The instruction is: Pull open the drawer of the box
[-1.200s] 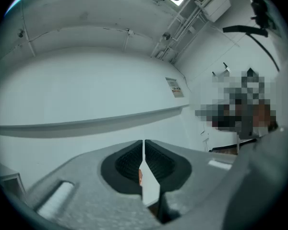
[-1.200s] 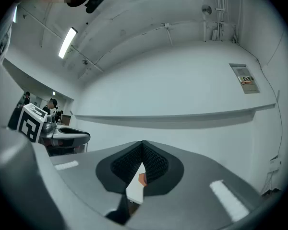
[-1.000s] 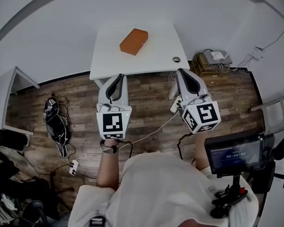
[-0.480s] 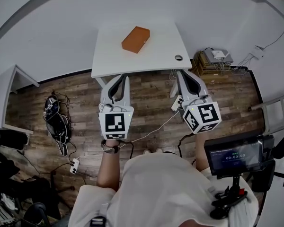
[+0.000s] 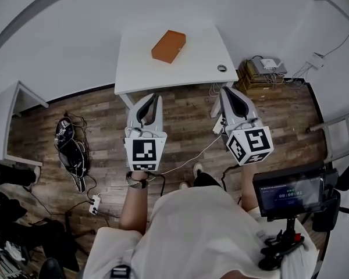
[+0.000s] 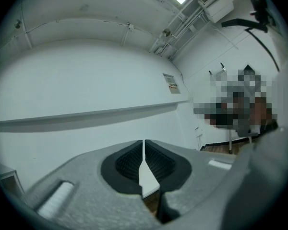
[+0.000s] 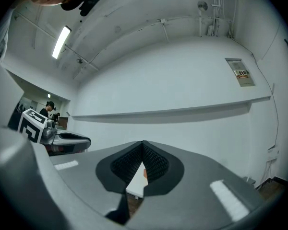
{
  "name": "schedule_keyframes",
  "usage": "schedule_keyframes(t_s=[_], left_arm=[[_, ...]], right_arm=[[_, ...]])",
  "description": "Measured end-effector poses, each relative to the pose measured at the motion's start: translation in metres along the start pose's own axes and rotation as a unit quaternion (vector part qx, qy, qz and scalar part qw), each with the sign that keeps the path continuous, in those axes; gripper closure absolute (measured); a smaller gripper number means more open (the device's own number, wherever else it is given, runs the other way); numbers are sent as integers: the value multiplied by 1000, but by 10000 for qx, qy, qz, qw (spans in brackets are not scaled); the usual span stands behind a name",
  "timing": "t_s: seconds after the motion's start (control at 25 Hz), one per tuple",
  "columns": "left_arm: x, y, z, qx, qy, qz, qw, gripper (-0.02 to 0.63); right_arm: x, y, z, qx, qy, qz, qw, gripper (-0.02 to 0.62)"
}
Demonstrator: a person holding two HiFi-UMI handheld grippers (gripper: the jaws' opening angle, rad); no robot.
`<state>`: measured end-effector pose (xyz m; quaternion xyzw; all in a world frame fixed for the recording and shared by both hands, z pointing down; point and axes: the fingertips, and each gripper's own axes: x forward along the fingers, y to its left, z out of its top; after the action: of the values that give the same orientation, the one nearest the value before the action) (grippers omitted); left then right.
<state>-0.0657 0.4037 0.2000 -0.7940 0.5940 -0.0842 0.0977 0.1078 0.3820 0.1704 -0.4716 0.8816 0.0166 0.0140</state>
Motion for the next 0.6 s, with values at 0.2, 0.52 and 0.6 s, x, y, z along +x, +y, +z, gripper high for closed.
schedule_keyframes(t_s=[0.2, 0.52, 0.6], left_arm=[[3, 7, -4, -38, 12, 47, 10000, 586], [40, 10, -14, -32, 115, 16, 9999, 586], [65, 15, -21, -73, 187, 2, 9998, 586]], right_arm=[[6, 0, -3, -16, 14, -11, 10000, 594], [36, -23, -11, -20, 49, 41, 10000, 594], [56, -38, -15, -21, 67, 69, 10000, 594]])
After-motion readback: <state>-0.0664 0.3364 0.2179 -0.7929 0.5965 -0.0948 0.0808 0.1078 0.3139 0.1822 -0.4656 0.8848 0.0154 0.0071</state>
